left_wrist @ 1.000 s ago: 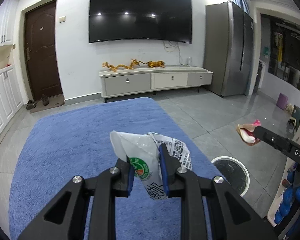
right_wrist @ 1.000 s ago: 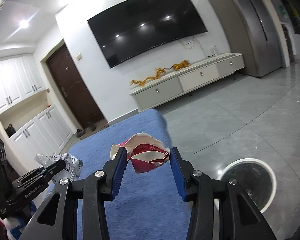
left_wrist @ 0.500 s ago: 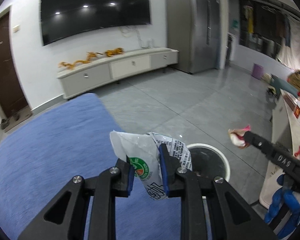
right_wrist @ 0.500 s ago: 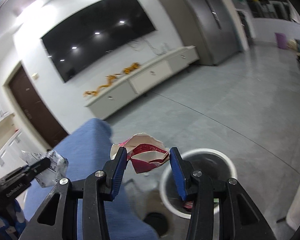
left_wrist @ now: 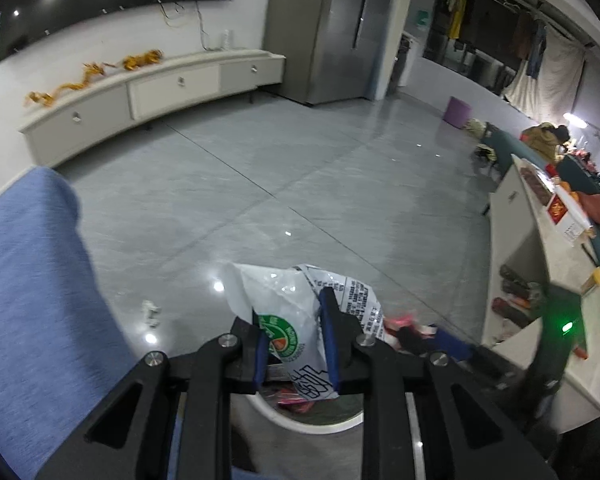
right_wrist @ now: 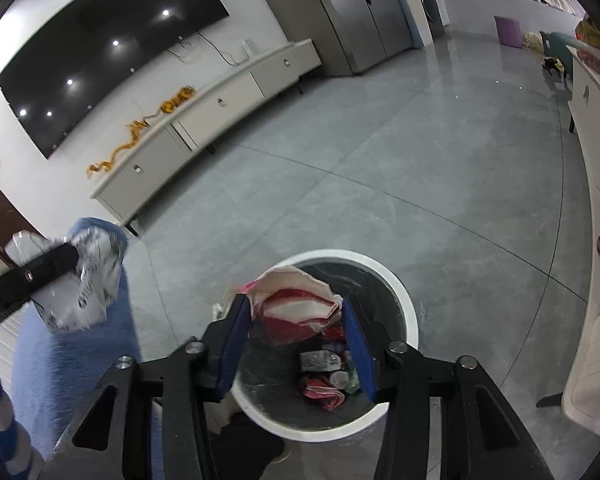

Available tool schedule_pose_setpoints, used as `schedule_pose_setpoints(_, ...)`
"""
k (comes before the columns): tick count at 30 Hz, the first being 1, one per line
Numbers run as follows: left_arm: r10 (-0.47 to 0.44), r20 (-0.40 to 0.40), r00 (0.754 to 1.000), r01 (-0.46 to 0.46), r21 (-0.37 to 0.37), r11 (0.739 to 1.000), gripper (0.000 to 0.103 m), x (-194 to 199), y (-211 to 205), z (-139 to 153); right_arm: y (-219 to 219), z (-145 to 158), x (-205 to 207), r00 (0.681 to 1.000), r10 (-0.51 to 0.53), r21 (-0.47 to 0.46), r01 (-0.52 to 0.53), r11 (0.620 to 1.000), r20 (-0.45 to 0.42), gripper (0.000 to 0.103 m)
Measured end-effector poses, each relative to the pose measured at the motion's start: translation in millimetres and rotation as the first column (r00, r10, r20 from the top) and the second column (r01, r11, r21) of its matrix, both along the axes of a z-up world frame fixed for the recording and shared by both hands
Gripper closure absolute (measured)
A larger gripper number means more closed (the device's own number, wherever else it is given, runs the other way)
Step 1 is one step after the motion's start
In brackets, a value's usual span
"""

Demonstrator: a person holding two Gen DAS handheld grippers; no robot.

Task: Collect trash

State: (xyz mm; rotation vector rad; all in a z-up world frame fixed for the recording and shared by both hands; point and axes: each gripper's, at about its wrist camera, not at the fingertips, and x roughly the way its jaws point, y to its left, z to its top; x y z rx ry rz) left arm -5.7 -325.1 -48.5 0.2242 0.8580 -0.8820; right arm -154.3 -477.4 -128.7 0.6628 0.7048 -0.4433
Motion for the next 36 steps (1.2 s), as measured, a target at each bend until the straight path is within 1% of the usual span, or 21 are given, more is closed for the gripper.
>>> schedule_pose_setpoints(2, -0.01, -0.041, 0.999, 0.01, -0.003, 1.0, 0.079, 6.4, -8.4, -7.1, -2.5, -7.5, 3.0, 1.0, -0.006, -0.001, 0.006, 1.0, -0.019, 0.045)
schedule_pose_setpoints(3, -0.015, -0.066, 0.998, 0.015, -0.008, 1.0, 0.073, 9.9, -12.5, -10.8, -4.2, -10.0, 5.5, 0.999, -0.011, -0.003, 0.011, 1.0, -0.03, 0.044)
schedule_pose_setpoints(4, -0.016, -0.079, 0.997, 0.015, -0.012, 1.0, 0.058, 12.0, -14.0, -12.8, -5.3, -12.1, 7.3, 0.999, -0.017, -0.006, 0.017, 1.0, -0.04, 0.041)
schedule_pose_setpoints(6, -0.007, -0.088, 0.996, 0.004, -0.027, 1.0, 0.044, 15.9, -14.6, -15.3, -7.6, -16.0, 6.9, 0.998, -0.029, -0.008, 0.029, 1.0, -0.059, 0.041)
schedule_pose_setpoints(11, 0.006, -0.087, 0.996, -0.009, -0.031, 0.999, 0.044, 16.8, -7.4, -15.4, -5.0, -13.4, 2.7, 0.996, -0.048, -0.016, 0.047, 0.999, -0.073, 0.04)
schedule_pose_setpoints(14, 0.043, -0.067, 0.997, -0.046, -0.04, 0.998, 0.044, 14.7, 6.7, -8.4, -1.4, -4.6, 3.9, 0.997, -0.046, -0.028, 0.044, 0.999, -0.064, 0.039)
schedule_pose_setpoints(18, 0.127, -0.011, 0.992, -0.127, -0.044, 0.991, 0.044, 12.8, 37.0, 5.1, 14.8, 17.3, 5.6, 0.999, -0.024, -0.063, 0.021, 0.998, -0.038, 0.037)
schedule_pose_setpoints(20, 0.174, 0.02, 0.985, -0.173, -0.048, 0.984, 0.043, 11.6, 58.3, 13.2, 27.2, 29.6, 5.7, 1.0, -0.006, -0.08, 0.004, 0.997, -0.019, 0.034)
schedule_pose_setpoints(22, 0.219, 0.057, 0.974, -0.216, -0.053, 0.975, 0.035, 8.2, 82.4, 21.1, 41.9, 43.4, 7.7, 1.0, 0.018, -0.1, -0.019, 0.995, -0.004, 0.033)
schedule_pose_setpoints(25, 0.288, 0.107, 0.952, -0.283, -0.064, 0.957, 0.033, 2.4, 119.6, 32.2, 68.4, 63.1, 11.3, 0.998, 0.061, -0.137, -0.058, 0.989, 0.016, 0.031)
schedule_pose_setpoints(28, 0.362, 0.138, 0.922, -0.353, -0.082, 0.932, 0.032, -4.3, 161.0, 43.5, 96.8, 80.1, 16.1, 0.993, 0.111, -0.174, -0.104, 0.979, 0.033, 0.029)
schedule_pose_setpoints(31, 0.434, 0.176, 0.884, -0.421, -0.108, 0.901, 0.032, -11.4, 203.0, 56.7, 127.8, 95.2, 20.1, 0.984, 0.169, -0.213, -0.155, 0.965, 0.049, 0.027)
schedule_pose_setpoints(33, 0.469, 0.196, 0.861, -0.453, -0.12, 0.883, 0.032, -16.6, 223.9, 63.5, 149.0, 105.4, 21.5, 0.977, 0.205, -0.243, -0.185, 0.952, 0.061, 0.025)
schedule_pose_setpoints(36, 0.532, 0.246, 0.81, -0.513, -0.14, 0.847, 0.032, -31.0, 259.5, 75.6, 178.7, 117.7, 21.1, 0.964, 0.252, -0.282, -0.221, 0.934, 0.081, 0.023)
